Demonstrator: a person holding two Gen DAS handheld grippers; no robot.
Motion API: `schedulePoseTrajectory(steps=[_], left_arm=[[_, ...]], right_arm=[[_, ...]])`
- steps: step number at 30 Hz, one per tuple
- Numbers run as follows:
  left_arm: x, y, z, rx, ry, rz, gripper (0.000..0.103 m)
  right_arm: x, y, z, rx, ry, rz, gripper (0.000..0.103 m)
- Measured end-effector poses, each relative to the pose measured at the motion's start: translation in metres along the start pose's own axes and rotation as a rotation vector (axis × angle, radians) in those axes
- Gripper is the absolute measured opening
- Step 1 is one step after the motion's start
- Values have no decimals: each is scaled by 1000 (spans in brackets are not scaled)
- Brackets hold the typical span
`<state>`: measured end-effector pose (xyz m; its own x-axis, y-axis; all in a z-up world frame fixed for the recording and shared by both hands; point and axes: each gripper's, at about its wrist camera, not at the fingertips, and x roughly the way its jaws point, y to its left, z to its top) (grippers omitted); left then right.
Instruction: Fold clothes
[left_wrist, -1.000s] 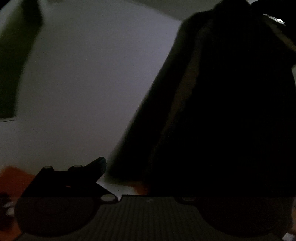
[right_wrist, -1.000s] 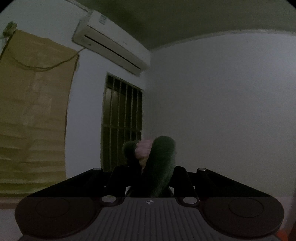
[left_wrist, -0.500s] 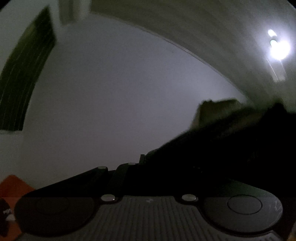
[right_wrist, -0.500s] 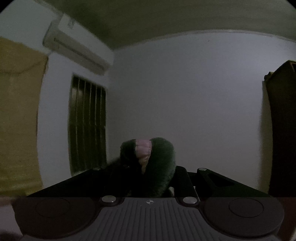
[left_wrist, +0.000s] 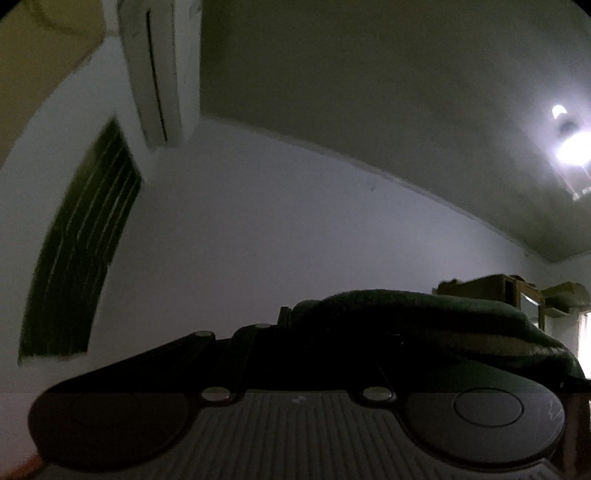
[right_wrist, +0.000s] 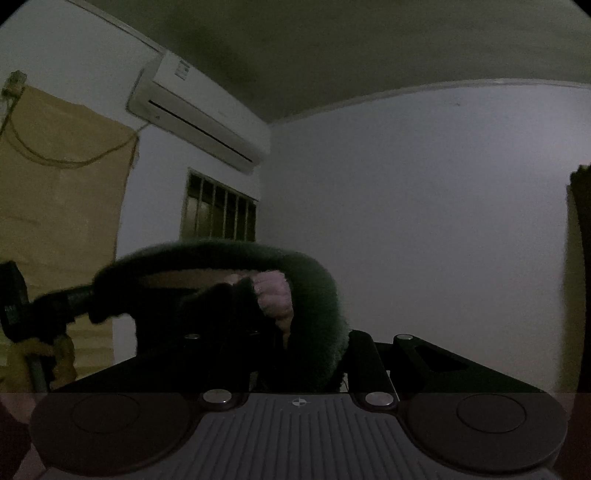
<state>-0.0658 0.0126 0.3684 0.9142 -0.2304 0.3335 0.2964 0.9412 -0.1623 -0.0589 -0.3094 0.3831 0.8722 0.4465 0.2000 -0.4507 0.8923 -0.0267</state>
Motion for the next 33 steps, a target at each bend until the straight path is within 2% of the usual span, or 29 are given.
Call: schedulePoseTrajectory(steps=[6, 9, 12, 15, 18, 21, 25, 28, 32, 33], left_arm=[[-12, -14, 25, 28, -58, 16, 9], [-6, -20, 21, 33, -70, 24, 9], [1, -22, 15, 30, -61, 25, 9], [21, -24, -5, 34, -31, 38, 9], [49, -19, -37, 26, 39, 58, 9], [86, -4, -82, 3, 128, 93, 9], [148, 23, -165, -7, 284, 175, 9], [200, 53, -246, 8, 437, 243, 9], [264, 106, -370, -5, 703, 311, 12], [275, 119, -403, -23, 771, 332, 16]], right_arm=[[-9, 3, 15, -2, -90, 44, 15], [-16, 6, 15, -3, -136, 47, 15], [-15, 11, 13, -24, -140, 30, 15], [-8, 7, 2, -3, -131, 16, 15], [7, -4, -21, 18, -90, -11, 15], [40, -24, -56, 54, -9, -33, 15], [91, -61, -119, 112, 127, -66, 15], [142, -101, -193, 177, 263, -98, 15], [215, -155, -305, 237, 460, -155, 15], [234, -167, -336, 251, 515, -165, 16]])
